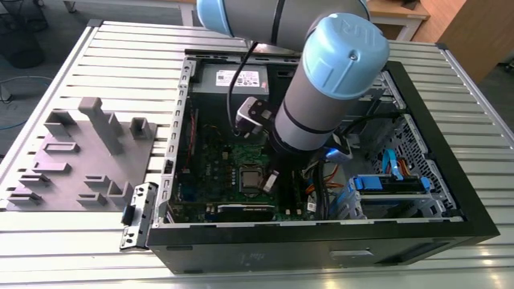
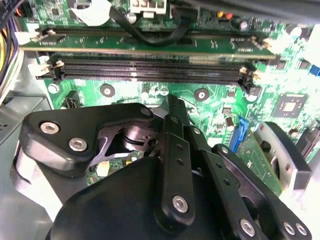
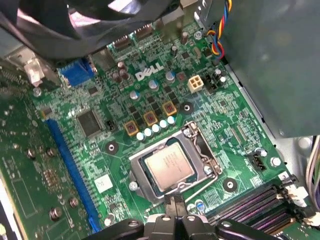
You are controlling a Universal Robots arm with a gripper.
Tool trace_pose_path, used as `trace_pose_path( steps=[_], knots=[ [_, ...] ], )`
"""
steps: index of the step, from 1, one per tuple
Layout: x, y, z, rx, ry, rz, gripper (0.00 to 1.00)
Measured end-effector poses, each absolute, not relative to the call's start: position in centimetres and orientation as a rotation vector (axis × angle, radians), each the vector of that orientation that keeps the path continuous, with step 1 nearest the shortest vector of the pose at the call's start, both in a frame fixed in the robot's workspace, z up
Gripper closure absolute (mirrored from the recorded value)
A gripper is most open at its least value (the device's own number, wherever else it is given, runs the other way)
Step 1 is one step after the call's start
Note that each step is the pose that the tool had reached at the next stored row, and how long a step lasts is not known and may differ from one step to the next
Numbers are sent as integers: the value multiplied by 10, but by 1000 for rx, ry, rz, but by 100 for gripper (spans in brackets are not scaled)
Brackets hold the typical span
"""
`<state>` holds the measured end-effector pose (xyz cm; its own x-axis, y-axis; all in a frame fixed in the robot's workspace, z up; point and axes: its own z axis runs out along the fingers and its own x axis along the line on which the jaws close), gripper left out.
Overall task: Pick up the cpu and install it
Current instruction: 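Install the first cpu locking lever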
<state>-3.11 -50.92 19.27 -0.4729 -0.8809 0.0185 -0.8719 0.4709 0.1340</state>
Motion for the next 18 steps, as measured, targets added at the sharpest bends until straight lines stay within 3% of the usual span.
trace_pose_path(
  steps=[18],
  knots=[
    [-28, -510, 189, 1622, -2587, -168, 89]
  ],
)
